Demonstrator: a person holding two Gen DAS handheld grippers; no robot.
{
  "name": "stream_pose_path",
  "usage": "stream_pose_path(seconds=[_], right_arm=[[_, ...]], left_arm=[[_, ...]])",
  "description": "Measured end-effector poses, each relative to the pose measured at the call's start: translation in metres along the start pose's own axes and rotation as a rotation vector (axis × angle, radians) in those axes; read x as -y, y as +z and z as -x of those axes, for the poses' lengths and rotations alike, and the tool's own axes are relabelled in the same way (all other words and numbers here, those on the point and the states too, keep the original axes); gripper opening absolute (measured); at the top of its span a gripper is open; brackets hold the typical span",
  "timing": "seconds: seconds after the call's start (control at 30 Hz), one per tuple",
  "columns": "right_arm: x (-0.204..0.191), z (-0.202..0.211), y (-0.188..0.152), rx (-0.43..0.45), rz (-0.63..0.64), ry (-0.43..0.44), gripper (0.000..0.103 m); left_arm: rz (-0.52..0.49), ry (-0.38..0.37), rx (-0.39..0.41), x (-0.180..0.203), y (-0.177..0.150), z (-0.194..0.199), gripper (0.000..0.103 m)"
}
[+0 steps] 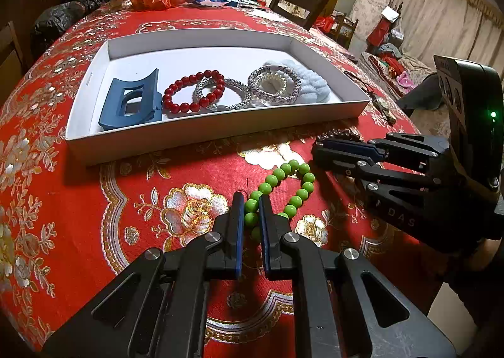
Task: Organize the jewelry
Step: 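Close the left tool on the green bead bracelet, then close the right tool on the brown wooden bead bracelet and lift it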
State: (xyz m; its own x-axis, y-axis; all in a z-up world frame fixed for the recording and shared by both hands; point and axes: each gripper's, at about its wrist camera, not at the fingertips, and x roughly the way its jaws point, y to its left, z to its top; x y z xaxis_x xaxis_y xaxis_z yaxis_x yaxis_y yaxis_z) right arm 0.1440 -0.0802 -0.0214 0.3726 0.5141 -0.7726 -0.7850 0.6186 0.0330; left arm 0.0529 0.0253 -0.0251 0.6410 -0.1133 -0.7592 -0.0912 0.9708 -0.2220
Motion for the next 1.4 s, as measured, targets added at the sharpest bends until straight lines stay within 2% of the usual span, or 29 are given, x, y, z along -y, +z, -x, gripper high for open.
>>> stream_pose_path(seconds=[0.77, 1.03, 1.2, 1.4], right_arm=[[-0.002, 0.001, -0.001, 0.001, 0.011, -0.014, 0.013], [-0.002, 0.002, -0.001, 0.006, 0.002, -0.031, 0.01], [0.001, 0.012, -0.002, 0.053, -0.016, -0.044, 0.01], [0.013, 0.031, -0.005, 0.145, -0.096, -0.098, 0.01]], left_arm=[[0.0, 0.001, 0.0, 0.0, 0.0, 0.0, 0.008], [0.0, 0.001, 0.0, 0.0, 0.0, 0.0, 0.008], [0.0, 0.0, 0.0, 0.0, 0.0, 0.0, 0.008], [-0.001, 0.001, 0.0, 0.001, 0.0, 0.0, 0.008]])
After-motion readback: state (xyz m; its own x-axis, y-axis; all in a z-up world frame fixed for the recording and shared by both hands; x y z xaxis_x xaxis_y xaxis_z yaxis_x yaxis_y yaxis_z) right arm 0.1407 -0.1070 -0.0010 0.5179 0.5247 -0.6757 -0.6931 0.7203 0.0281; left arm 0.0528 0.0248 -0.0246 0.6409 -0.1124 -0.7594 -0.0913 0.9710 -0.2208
